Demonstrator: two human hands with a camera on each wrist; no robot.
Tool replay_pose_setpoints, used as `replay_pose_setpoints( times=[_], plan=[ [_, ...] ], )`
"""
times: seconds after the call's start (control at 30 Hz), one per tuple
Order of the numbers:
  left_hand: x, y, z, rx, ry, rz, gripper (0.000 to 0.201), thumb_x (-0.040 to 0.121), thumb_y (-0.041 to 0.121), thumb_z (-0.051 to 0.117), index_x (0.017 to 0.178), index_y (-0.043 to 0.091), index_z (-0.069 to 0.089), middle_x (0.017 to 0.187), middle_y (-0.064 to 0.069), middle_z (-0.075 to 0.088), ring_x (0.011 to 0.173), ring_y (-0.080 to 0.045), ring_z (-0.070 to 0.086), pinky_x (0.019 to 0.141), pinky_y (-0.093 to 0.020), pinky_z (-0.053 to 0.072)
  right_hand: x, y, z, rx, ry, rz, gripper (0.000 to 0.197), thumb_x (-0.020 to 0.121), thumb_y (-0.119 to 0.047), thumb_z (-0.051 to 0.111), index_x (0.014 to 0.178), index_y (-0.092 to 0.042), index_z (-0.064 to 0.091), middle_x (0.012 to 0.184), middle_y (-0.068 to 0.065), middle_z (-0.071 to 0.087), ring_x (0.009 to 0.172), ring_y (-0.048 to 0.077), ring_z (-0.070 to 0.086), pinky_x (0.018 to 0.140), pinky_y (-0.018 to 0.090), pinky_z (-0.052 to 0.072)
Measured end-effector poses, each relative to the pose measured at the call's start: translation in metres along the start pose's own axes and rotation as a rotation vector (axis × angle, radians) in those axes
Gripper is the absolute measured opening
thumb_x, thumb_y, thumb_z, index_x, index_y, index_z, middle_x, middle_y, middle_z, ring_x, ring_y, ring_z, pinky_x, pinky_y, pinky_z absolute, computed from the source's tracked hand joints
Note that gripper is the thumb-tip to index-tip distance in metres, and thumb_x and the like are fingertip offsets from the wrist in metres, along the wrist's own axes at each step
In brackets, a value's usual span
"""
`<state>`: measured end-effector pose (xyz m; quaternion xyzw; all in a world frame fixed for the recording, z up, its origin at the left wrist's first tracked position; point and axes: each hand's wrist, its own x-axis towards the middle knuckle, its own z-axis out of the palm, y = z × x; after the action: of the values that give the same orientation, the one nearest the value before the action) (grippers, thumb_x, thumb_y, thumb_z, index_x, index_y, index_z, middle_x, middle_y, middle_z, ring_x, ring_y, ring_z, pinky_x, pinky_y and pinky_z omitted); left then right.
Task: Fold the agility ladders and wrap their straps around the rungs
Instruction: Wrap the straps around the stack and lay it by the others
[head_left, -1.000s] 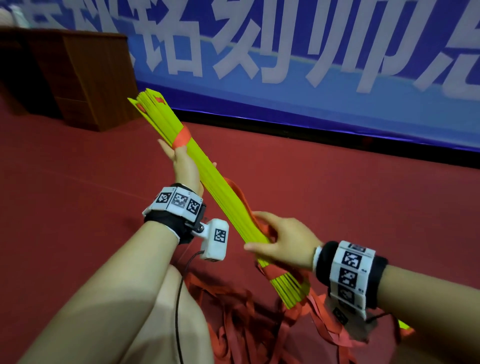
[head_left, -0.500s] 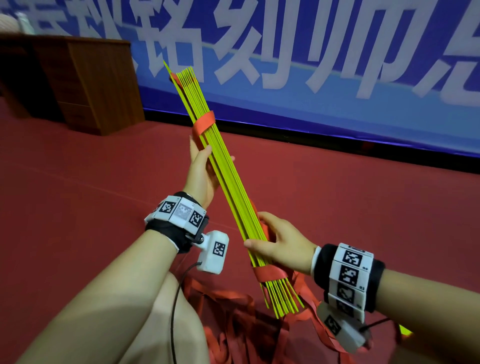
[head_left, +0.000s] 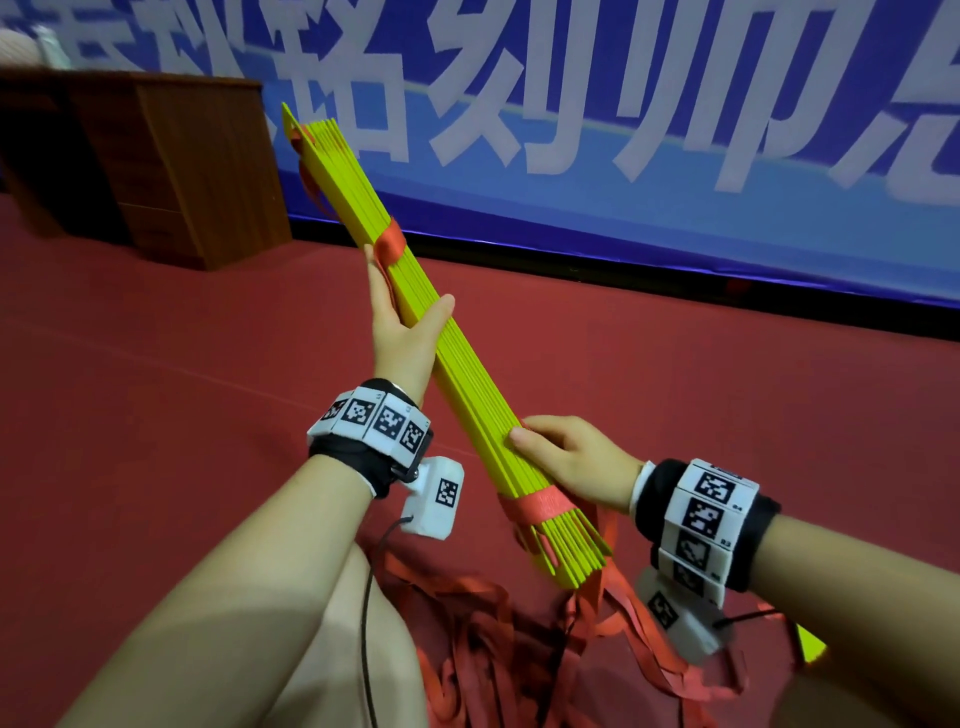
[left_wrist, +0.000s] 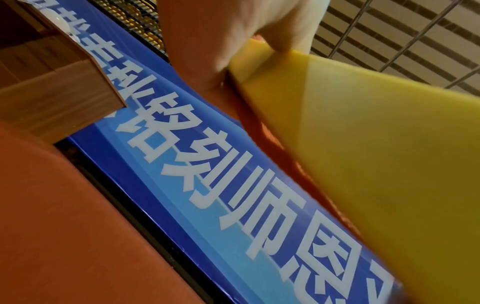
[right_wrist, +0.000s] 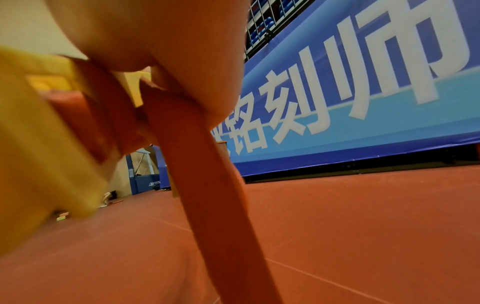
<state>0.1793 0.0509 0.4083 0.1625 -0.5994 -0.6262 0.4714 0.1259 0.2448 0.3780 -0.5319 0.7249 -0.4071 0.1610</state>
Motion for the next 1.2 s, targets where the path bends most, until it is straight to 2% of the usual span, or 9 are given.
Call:
replay_pose_setpoints(
  times=[0.13, 0.23, 0.33, 0.4, 0.53, 0.63, 0.9, 1.03, 1.2],
  plan=[
    [0.007, -0.005, -0.010, 0.044, -0.045, 0.000, 0.097, 0.068, 0.035, 0.081, 0.139, 0.065, 0.022, 0.146, -0.020, 0.042, 0.124, -0.049, 0.049, 0.100, -0.064, 0.042, -0.002, 0.002, -0.001, 0.036, -0.008, 0.018, 0.042, 0.100, -0.030, 0.040, 0.077, 0.001, 0.055, 0.063, -0.003, 0.034, 0.053, 0.002, 0.032, 0.056, 0.019, 0.028],
    [0.005, -0.001, -0.011, 0.034, -0.090, 0.028, 0.098, 0.070, 0.033, 0.082, 0.145, 0.055, 0.022, 0.145, -0.017, 0.043, 0.126, -0.043, 0.049, 0.101, -0.061, 0.043, -0.006, 0.002, 0.003, 0.116, -0.018, 0.036, 0.045, 0.096, -0.044, 0.037, 0.076, -0.009, 0.057, 0.068, -0.005, 0.043, 0.061, 0.002, 0.040, 0.065, 0.022, 0.036],
    [0.003, 0.001, -0.010, 0.024, -0.103, 0.051, 0.097, 0.071, 0.031, 0.082, 0.146, 0.052, 0.023, 0.144, -0.015, 0.045, 0.126, -0.043, 0.049, 0.101, -0.061, 0.044, -0.006, 0.008, 0.005, 0.152, -0.025, 0.090, 0.046, 0.103, -0.033, 0.036, 0.096, 0.003, 0.064, 0.084, 0.003, 0.062, 0.081, 0.006, 0.055, 0.080, 0.031, 0.046],
    [0.002, 0.002, -0.010, 0.024, -0.094, 0.056, 0.097, 0.070, 0.032, 0.082, 0.145, 0.053, 0.024, 0.144, -0.016, 0.044, 0.126, -0.045, 0.048, 0.101, -0.062, 0.043, -0.006, 0.011, 0.006, 0.138, -0.016, 0.118, 0.045, 0.103, -0.027, 0.039, 0.099, 0.013, 0.058, 0.082, 0.019, 0.057, 0.079, 0.015, 0.049, 0.074, 0.034, 0.043],
    [0.001, 0.004, -0.013, 0.019, -0.105, 0.076, 0.098, 0.072, 0.029, 0.083, 0.146, 0.051, 0.024, 0.143, -0.018, 0.045, 0.121, -0.046, 0.053, 0.098, -0.059, 0.046, -0.003, 0.005, 0.005, 0.161, 0.062, 0.193, 0.031, 0.103, -0.013, 0.040, 0.079, 0.002, 0.054, 0.065, 0.004, 0.050, 0.053, 0.008, 0.047, 0.054, 0.024, 0.039],
    [-0.001, 0.008, -0.011, -0.035, -0.120, 0.093, 0.098, 0.077, 0.010, 0.077, 0.152, 0.035, 0.020, 0.142, -0.009, 0.048, 0.102, -0.037, 0.066, 0.085, -0.041, 0.057, 0.002, 0.006, 0.004, 0.258, 0.145, 0.326, 0.032, 0.104, -0.012, 0.034, 0.076, -0.010, 0.050, 0.060, 0.002, 0.052, 0.038, 0.006, 0.048, 0.041, 0.020, 0.040],
    [0.000, 0.011, -0.012, -0.052, -0.075, 0.132, 0.095, 0.081, 0.000, 0.071, 0.151, 0.042, 0.020, 0.149, -0.010, 0.039, 0.082, -0.030, 0.070, 0.073, -0.036, 0.059, 0.004, 0.022, -0.005, 0.107, 0.050, 0.460, 0.033, 0.104, -0.014, 0.032, 0.077, -0.013, 0.052, 0.059, 0.007, 0.053, 0.044, 0.017, 0.041, 0.039, 0.018, 0.033],
    [0.005, 0.006, -0.016, 0.130, -0.021, 0.204, 0.093, 0.084, 0.000, 0.069, 0.155, 0.027, 0.016, 0.158, -0.001, 0.025, 0.132, -0.006, 0.038, 0.099, -0.002, 0.033, 0.011, 0.011, -0.010, 0.201, 0.188, 0.395, 0.034, 0.104, -0.009, 0.032, 0.076, -0.010, 0.052, 0.065, 0.007, 0.059, 0.039, 0.011, 0.049, 0.038, 0.019, 0.038],
    [0.007, 0.001, -0.011, 0.197, 0.040, 0.242, 0.075, 0.097, 0.013, 0.057, 0.155, 0.021, 0.011, 0.161, -0.001, 0.016, 0.144, -0.006, 0.020, 0.101, 0.005, 0.017, 0.013, -0.009, -0.012, 0.064, 0.298, 0.214, 0.033, 0.101, -0.009, 0.037, 0.078, -0.011, 0.060, 0.053, -0.007, 0.059, 0.044, 0.006, 0.047, 0.047, 0.021, 0.037]
  ],
)
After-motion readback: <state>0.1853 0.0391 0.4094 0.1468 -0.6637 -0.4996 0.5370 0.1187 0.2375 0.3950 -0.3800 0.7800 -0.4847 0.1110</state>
